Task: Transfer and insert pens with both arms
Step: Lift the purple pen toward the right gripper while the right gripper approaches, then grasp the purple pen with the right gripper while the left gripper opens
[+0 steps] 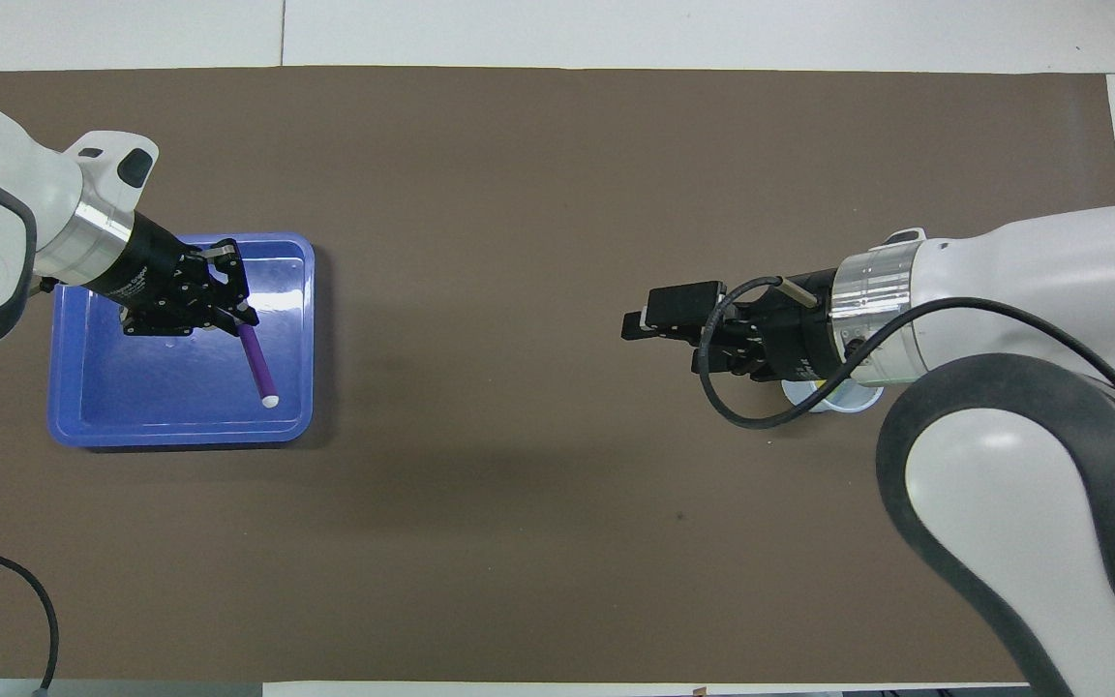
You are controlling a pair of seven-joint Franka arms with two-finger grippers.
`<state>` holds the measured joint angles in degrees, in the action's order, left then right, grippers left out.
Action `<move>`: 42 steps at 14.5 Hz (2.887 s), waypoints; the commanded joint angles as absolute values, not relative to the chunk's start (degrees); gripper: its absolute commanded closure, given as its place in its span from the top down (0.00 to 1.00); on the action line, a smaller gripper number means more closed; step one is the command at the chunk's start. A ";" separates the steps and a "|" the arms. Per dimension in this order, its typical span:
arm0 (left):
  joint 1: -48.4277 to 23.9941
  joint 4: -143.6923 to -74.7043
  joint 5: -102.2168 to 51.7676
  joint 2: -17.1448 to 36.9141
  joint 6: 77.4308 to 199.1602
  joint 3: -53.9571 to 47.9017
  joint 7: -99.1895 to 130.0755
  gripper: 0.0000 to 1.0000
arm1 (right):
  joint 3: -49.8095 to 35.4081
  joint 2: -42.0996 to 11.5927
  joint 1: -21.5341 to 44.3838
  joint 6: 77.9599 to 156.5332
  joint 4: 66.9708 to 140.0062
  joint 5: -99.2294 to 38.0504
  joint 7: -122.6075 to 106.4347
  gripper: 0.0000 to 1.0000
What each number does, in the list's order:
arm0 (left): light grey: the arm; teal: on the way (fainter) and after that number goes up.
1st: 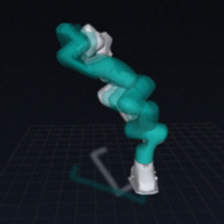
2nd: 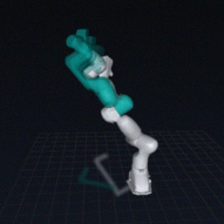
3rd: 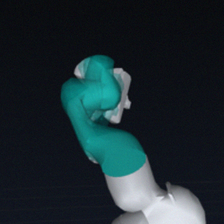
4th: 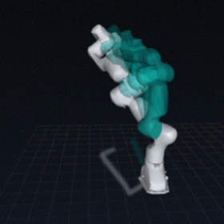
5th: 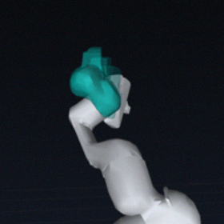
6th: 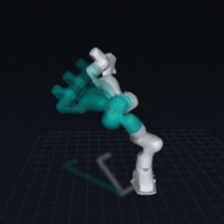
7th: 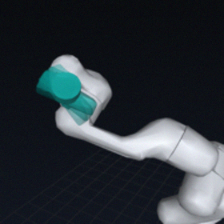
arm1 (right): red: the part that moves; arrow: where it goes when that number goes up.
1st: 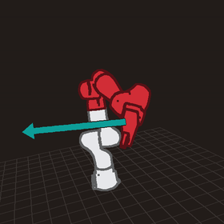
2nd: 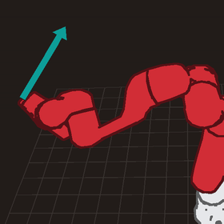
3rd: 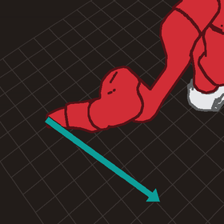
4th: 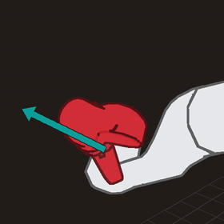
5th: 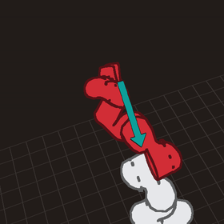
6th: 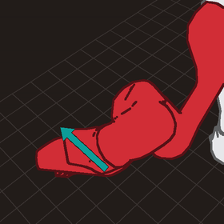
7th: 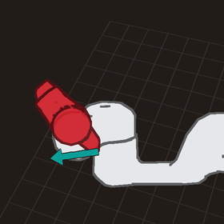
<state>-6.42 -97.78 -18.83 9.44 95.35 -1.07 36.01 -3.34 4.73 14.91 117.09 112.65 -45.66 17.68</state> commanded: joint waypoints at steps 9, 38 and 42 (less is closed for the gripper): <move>-19.15 -104.49 -38.05 0.71 103.43 -0.62 88.92 0.00 | -3.25 5.10 25.48 133.07 114.26 -51.68 31.64 1.00; -21.44 -109.95 -45.00 -3.08 110.12 -0.62 90.70 1.00 | -3.16 4.83 27.77 136.94 114.79 -50.63 27.16 0.00; -21.45 -109.95 -44.56 -3.25 110.13 -0.53 89.65 1.00 | -2.90 4.66 24.89 130.64 113.91 -42.06 25.85 0.00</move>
<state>-20.77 -108.14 -44.06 -1.60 108.82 -1.10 90.60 -2.82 4.41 27.64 134.70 114.14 -47.11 27.97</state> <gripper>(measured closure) 0.348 0.819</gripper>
